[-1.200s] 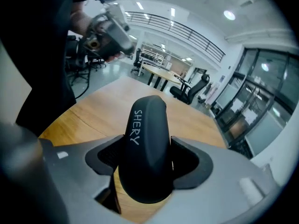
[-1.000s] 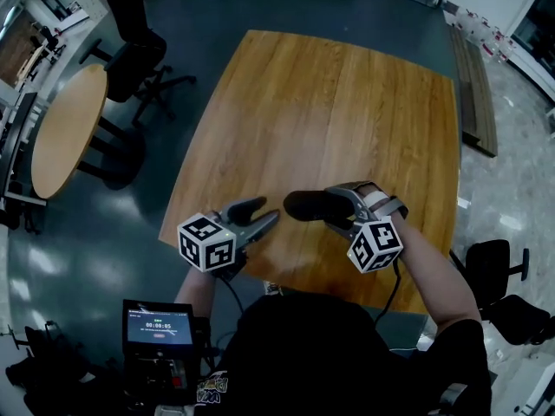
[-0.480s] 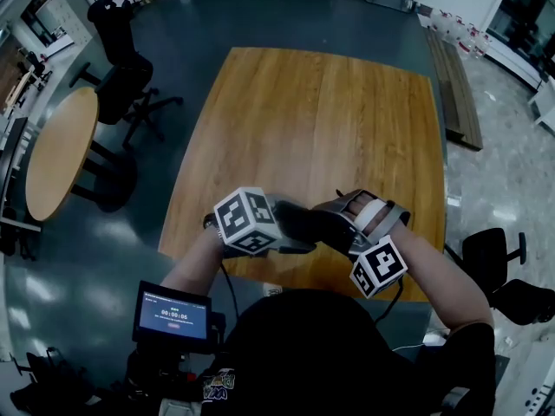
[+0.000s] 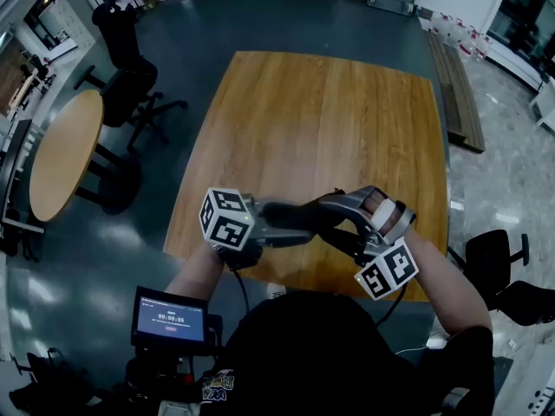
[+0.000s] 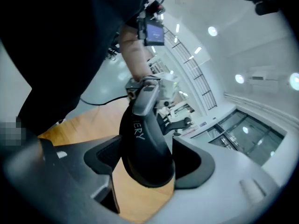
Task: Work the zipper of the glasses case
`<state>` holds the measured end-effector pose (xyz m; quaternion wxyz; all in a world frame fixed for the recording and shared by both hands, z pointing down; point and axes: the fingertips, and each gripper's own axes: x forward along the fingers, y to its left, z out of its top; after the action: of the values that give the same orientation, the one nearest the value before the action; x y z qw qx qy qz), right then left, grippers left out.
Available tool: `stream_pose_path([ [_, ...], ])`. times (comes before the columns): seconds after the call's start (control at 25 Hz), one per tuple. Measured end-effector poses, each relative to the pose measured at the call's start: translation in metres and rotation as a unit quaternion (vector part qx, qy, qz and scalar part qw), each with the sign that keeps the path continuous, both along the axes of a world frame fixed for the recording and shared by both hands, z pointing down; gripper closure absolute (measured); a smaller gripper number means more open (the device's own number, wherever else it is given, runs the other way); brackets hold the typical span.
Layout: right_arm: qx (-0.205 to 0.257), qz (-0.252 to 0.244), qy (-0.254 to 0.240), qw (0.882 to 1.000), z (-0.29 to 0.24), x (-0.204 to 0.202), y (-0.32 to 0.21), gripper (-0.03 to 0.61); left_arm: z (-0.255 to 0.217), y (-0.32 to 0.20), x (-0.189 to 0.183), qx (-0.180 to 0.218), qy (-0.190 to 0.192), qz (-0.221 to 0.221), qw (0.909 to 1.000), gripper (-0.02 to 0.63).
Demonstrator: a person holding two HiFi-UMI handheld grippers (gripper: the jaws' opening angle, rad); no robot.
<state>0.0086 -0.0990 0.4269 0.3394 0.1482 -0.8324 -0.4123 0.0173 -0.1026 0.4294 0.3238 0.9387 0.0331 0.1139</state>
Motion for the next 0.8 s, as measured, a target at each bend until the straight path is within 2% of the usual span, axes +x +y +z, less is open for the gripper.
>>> stream_pose_path([
  [0.04, 0.004, 0.017, -0.035, 0.999, -0.011, 0.002, -0.004, 0.236, -0.007, -0.005, -0.004, -0.028, 0.036, -0.020, 0.9988, 0.345],
  [0.12, 0.001, 0.059, -0.124, 0.991, -0.035, 0.013, -0.014, 0.230, -0.024, -0.017, -0.012, -0.074, 0.107, -0.063, 0.9896, 0.345],
  [0.16, -0.019, 0.083, -0.193, 0.977, -0.048, 0.022, -0.020, 0.247, -0.032, -0.022, -0.016, -0.094, 0.144, -0.084, 0.9816, 0.345],
  [0.2, -0.058, 0.106, -0.280, 0.952, -0.062, 0.035, -0.024, 0.281, -0.040, -0.025, -0.020, -0.113, 0.181, -0.100, 0.9719, 0.345],
  [0.24, -0.112, 0.125, -0.374, 0.912, -0.074, 0.047, -0.027, 0.295, -0.046, -0.024, -0.022, -0.131, 0.213, -0.111, 0.9618, 0.345],
  [0.28, -0.172, 0.136, -0.461, 0.860, -0.084, 0.057, -0.028, 0.295, -0.051, -0.022, -0.023, -0.145, 0.240, -0.116, 0.9529, 0.345],
  [0.32, -0.231, 0.139, -0.531, 0.803, -0.089, 0.063, -0.027, 0.295, -0.055, -0.017, -0.023, -0.154, 0.260, -0.118, 0.9460, 0.345],
  [0.36, -0.285, 0.138, -0.584, 0.747, -0.090, 0.063, -0.026, 0.308, -0.058, -0.014, -0.022, -0.158, 0.275, -0.118, 0.9411, 0.345],
  [0.4, -0.332, 0.139, -0.620, 0.697, -0.087, 0.060, -0.025, 0.326, -0.060, -0.011, -0.021, -0.158, 0.286, -0.120, 0.9375, 0.345],
  [0.44, -0.369, 0.142, -0.642, 0.657, -0.081, 0.055, -0.024, 0.328, -0.063, -0.010, -0.021, -0.157, 0.294, -0.123, 0.9348, 0.345],
  [0.48, -0.397, 0.147, -0.654, 0.627, -0.073, 0.051, -0.023, 0.328, -0.065, -0.010, -0.021, -0.151, 0.299, -0.127, 0.9335, 0.345],
  [0.52, -0.418, 0.150, -0.660, 0.606, -0.066, 0.048, -0.022, 0.327, -0.066, -0.009, -0.020, -0.141, 0.299, -0.131, 0.9347, 0.344],
  [0.56, -0.435, 0.151, -0.664, 0.589, -0.061, 0.047, -0.021, 0.324, -0.066, -0.007, -0.019, -0.124, 0.292, -0.133, 0.9390, 0.345],
  [0.64, -0.458, 0.151, -0.670, 0.564, -0.057, 0.047, -0.022, 0.321, -0.065, -0.001, -0.014, -0.086, 0.270, -0.131, 0.9501, 0.344],
  [0.68, -0.466, 0.149, -0.670, 0.558, -0.056, 0.046, -0.023, 0.307, -0.064, 0.000, -0.012, -0.072, 0.260, -0.130, 0.9541, 0.344],
  [0.72, -0.472, 0.145, -0.668, 0.556, -0.057, 0.045, -0.023, 0.307, -0.062, 0.001, -0.011, -0.059, 0.250, -0.130, 0.9576, 0.344],
  [0.8, -0.482, 0.131, -0.658, 0.563, -0.059, 0.039, -0.021, 0.359, -0.056, 0.004, -0.008, -0.025, 0.220, -0.123, 0.9674, 0.344],
])
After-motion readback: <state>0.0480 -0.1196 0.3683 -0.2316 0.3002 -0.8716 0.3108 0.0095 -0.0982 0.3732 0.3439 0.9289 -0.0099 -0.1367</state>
